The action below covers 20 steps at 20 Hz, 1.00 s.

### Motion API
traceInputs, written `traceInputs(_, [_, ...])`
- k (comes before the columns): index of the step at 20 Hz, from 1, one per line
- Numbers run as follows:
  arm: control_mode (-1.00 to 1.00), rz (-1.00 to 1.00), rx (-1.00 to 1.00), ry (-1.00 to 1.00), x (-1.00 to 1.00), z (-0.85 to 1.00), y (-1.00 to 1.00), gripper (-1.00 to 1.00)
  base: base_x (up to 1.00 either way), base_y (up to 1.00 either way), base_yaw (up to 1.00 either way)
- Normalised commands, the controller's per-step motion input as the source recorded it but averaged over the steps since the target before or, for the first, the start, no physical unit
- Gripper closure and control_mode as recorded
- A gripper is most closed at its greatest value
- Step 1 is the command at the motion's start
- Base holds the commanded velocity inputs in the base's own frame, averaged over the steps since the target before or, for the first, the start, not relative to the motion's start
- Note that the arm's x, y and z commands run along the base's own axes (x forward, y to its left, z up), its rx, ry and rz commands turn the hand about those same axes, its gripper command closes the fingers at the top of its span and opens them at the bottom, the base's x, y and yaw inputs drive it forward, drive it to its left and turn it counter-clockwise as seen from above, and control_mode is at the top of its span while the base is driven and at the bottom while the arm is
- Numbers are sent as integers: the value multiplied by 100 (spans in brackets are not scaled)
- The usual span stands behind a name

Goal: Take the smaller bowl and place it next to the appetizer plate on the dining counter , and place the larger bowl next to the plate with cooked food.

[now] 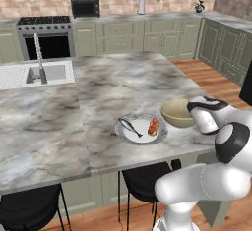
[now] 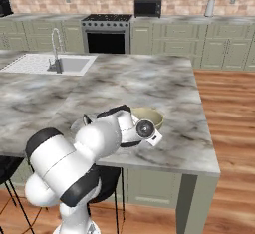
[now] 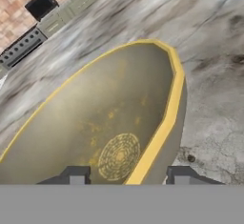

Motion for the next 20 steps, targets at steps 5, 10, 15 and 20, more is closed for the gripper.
traceInputs(5, [-100, 3, -1, 0, 6, -3, -6, -100, 0, 0, 0])
traceInputs(10, [-100, 10, -10, -4, -40, 79, 0, -100, 0, 0, 0])
traceInputs(15, [-100, 7, -15, -1, -18, 100, -15, -100, 0, 0, 0])
traceInputs(20, [-100, 0, -7, 24, -54, 100, -46, -100, 0, 0, 0])
